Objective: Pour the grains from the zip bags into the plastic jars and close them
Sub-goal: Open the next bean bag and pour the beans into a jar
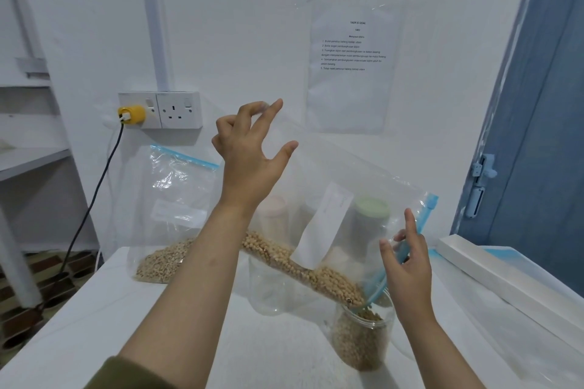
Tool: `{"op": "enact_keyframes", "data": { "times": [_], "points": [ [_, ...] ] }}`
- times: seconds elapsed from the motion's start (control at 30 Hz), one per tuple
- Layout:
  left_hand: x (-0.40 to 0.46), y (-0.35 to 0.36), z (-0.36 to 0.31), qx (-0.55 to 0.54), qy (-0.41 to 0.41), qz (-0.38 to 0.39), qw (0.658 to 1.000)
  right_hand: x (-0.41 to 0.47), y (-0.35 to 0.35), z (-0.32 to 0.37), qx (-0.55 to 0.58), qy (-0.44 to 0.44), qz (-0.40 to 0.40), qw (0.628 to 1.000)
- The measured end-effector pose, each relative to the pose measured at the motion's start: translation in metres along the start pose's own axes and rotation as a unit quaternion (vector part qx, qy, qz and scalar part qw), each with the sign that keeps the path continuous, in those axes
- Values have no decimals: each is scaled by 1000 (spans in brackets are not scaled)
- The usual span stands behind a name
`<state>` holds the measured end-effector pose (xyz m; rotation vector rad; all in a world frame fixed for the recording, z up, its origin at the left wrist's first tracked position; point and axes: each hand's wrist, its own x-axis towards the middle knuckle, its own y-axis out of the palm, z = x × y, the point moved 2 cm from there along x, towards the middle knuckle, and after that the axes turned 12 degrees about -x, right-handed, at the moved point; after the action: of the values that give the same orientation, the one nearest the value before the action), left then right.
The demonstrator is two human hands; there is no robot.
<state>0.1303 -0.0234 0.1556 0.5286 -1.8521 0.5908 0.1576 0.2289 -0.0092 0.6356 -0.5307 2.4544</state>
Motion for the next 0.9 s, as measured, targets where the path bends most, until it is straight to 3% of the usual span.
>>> {"op": "enact_keyframes", "data": {
  "times": [0.9],
  "points": [
    [1, 1, -5, -5, 4, -5, 1000, 2, 1, -2, -1, 4, 2, 1000]
  ]
}}
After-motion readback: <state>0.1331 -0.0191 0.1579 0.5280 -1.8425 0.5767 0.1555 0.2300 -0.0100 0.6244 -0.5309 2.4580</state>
